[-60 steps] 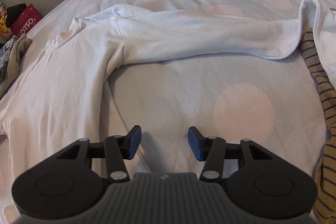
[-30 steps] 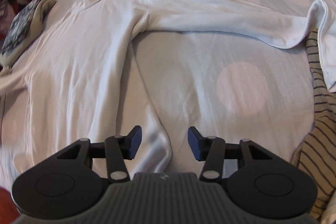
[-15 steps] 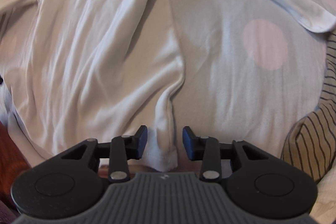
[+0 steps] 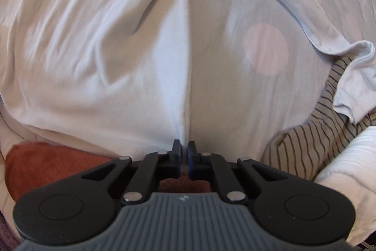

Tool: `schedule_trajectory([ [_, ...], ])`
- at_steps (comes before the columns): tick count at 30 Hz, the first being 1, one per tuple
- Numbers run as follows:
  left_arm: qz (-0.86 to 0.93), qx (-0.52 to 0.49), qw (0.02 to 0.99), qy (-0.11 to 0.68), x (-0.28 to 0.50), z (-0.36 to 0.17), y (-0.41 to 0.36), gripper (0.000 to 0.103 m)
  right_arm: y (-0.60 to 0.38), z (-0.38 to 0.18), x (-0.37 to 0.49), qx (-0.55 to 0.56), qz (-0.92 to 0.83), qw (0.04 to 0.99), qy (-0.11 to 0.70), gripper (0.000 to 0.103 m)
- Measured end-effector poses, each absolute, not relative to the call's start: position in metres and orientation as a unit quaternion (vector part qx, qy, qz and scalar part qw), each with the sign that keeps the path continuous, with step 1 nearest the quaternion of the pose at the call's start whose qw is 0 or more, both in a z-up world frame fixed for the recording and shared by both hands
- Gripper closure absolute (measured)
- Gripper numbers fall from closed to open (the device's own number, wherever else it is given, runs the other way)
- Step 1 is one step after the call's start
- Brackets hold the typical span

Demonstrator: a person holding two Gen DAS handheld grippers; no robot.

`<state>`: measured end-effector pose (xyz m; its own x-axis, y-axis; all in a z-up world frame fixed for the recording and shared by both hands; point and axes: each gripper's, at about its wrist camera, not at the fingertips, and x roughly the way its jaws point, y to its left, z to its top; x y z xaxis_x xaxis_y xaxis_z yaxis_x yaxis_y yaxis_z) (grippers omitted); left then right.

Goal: Fold clothes

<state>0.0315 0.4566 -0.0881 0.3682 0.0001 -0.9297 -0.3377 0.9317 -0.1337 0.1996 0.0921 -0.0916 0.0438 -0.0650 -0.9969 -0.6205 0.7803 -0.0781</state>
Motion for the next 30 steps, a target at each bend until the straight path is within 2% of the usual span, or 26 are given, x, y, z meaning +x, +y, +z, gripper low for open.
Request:
schedule_trajectory([
  [4, 0.092, -0.15, 0.811, 0.557, 0.032, -0.088, 0.458, 0.05, 0.098, -0.096, 0.199, -0.26, 0.2, 0.68, 0.656, 0.096],
  [6, 0.083, -0.146, 0.809, 0.563, 0.033, -0.089, 0.457, 0.049, 0.103, -0.099, 0.2, -0.259, 0.197, 0.684, 0.652, 0.087],
  [11, 0.059, -0.117, 0.796, 0.591, 0.034, -0.095, 0.448, 0.047, 0.113, -0.106, 0.201, -0.258, 0.19, 0.696, 0.643, 0.086],
  [13, 0.051, -0.104, 0.791, 0.601, 0.035, -0.098, 0.442, 0.047, 0.117, -0.11, 0.201, -0.257, 0.187, 0.7, 0.639, 0.082],
  [15, 0.046, -0.092, 0.788, 0.607, 0.038, -0.1, 0.437, 0.047, 0.121, -0.112, 0.202, -0.257, 0.184, 0.705, 0.635, 0.073],
  [17, 0.043, -0.088, 0.787, 0.609, 0.041, -0.103, 0.434, 0.048, 0.125, -0.109, 0.201, -0.263, 0.182, 0.712, 0.625, 0.072],
  [19, 0.034, -0.092, 0.788, 0.608, 0.044, -0.106, 0.433, 0.056, 0.13, -0.102, 0.198, -0.272, 0.182, 0.723, 0.609, 0.07],
  [20, 0.023, -0.102, 0.787, 0.608, 0.045, -0.108, 0.433, 0.068, 0.134, -0.097, 0.196, -0.274, 0.183, 0.731, 0.598, 0.064],
  [21, 0.017, -0.108, 0.786, 0.608, 0.046, -0.109, 0.434, 0.074, 0.137, -0.092, 0.194, -0.273, 0.186, 0.739, 0.588, 0.058],
  [22, 0.012, -0.112, 0.786, 0.608, 0.047, -0.111, 0.435, 0.075, 0.14, -0.088, 0.193, -0.267, 0.191, 0.746, 0.579, 0.056],
  [24, 0.001, -0.115, 0.789, 0.604, 0.047, -0.11, 0.435, 0.084, 0.146, -0.078, 0.191, -0.255, 0.201, 0.761, 0.562, 0.055],
  [30, -0.028, -0.126, 0.8, 0.586, 0.038, -0.1, 0.434, 0.088, 0.174, -0.067, 0.174, -0.224, 0.244, 0.771, 0.544, 0.054],
])
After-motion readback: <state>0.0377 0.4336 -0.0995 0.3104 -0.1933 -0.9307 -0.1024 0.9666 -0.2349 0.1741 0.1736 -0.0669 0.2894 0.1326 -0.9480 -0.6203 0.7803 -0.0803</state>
